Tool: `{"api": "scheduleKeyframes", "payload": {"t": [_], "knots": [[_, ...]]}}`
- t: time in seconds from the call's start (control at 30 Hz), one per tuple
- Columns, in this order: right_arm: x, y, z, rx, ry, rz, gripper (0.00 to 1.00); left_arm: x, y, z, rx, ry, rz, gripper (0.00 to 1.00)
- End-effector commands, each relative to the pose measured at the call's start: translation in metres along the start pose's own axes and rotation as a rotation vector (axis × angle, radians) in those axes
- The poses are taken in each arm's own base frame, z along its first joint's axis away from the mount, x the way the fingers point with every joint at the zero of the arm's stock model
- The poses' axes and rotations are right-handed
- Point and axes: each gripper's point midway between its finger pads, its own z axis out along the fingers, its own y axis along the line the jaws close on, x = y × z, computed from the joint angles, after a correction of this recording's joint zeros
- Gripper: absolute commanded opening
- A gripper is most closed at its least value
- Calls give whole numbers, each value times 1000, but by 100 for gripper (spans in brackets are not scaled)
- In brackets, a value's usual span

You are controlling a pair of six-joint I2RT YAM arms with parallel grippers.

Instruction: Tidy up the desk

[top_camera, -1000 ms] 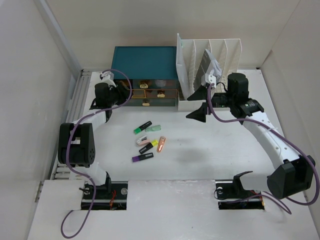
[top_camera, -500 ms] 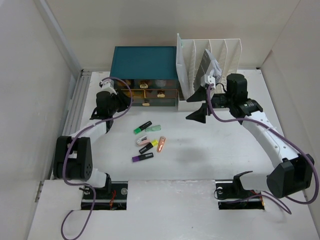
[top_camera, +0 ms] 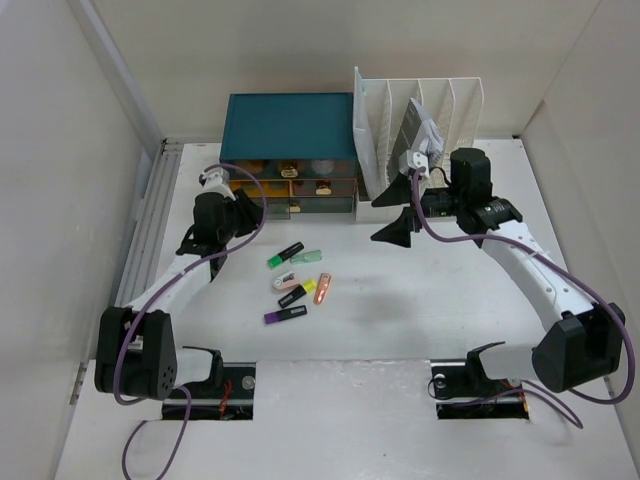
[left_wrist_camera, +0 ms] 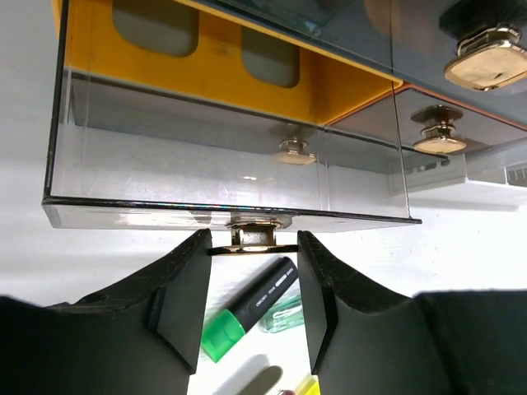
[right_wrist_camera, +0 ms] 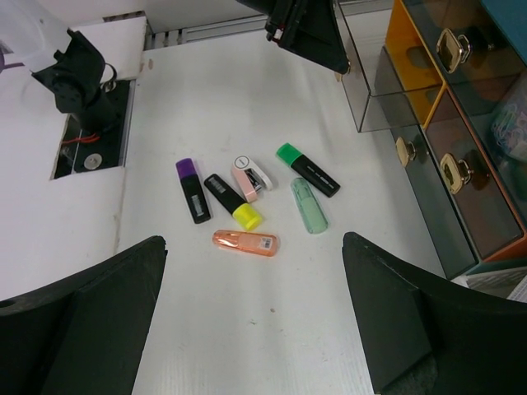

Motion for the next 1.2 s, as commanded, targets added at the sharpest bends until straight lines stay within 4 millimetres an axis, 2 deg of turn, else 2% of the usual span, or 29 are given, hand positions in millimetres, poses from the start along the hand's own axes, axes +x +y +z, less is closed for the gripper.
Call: {"api": "scheduleKeyframes", "payload": {"t": [0.0, 0.03, 0.13, 0.23, 0.27, 0.3, 0.4, 0.47, 0.57, 0.67, 0.7, 0.77, 0.8, 0.87, 0.9, 0.93, 1.0, 1.03, 1.1, 1.13, 1.17], "knots": [[-8, 3, -1, -32, -29, -47, 92, 0, -4, -6, -3, -9, -3, 26], [-8, 3, -1, -32, -29, -47, 92, 8, -4, -4, -4, 12, -10, 28], [-8, 5, -1, -40, -32, -47, 92, 17, -6, -3, -6, 35, -3, 29], [-9, 5, -1, -41, -32, -47, 92, 21, -9, -1, -5, 47, -21, 39], [-9, 5, -1, -41, -32, -47, 92, 26, -3, 0, -25, 56, -22, 42], [-9, 5, -1, -41, -32, -47, 92, 28, -6, 0, -18, 61, -18, 58], [-9, 5, -1, -41, -32, -47, 92, 29, -3, 0, -31, 64, -28, 60], [-9, 5, -1, -41, -32, -47, 92, 31, -1, -1, -44, 68, -28, 72], [-7, 4, 0, -43, -26, -30, 92, 28, 0, -1, -59, 74, -29, 75], [-4, -4, 2, 6, 9, -31, 91, 19, -11, -13, -25, 50, -37, 78], [-4, -2, 6, 4, 24, -49, 91, 17, -13, -18, -23, 49, -37, 78], [0, -2, 12, 24, 60, -89, 91, 0, -31, -37, 35, 1, -28, 84], [5, -4, 22, 63, 101, -113, 91, 1, -34, -46, 40, 15, -29, 84], [9, -5, 32, 99, 146, -181, 90, -26, -52, -69, 86, -58, 10, 87], [18, -16, 36, 163, 200, -204, 90, -35, -54, -77, 88, -84, 56, 88], [22, -5, 52, 141, 227, -237, 90, -40, -53, -85, 76, -97, 78, 92], [38, -5, 69, 121, 287, -309, 89, -66, -54, -103, 41, -188, 120, 99], [42, 3, 82, 94, 303, -345, 89, -76, -42, -107, -29, -238, 149, 99], [57, 8, 96, 47, 336, -381, 87, -87, -32, -114, -88, -291, 168, 99], [69, 7, 107, 13, 365, -388, 83, -91, -21, -113, -146, -322, 160, 99], [73, 15, 117, -32, 373, -404, 83, -93, -18, -114, -166, -334, 146, 99]]}}
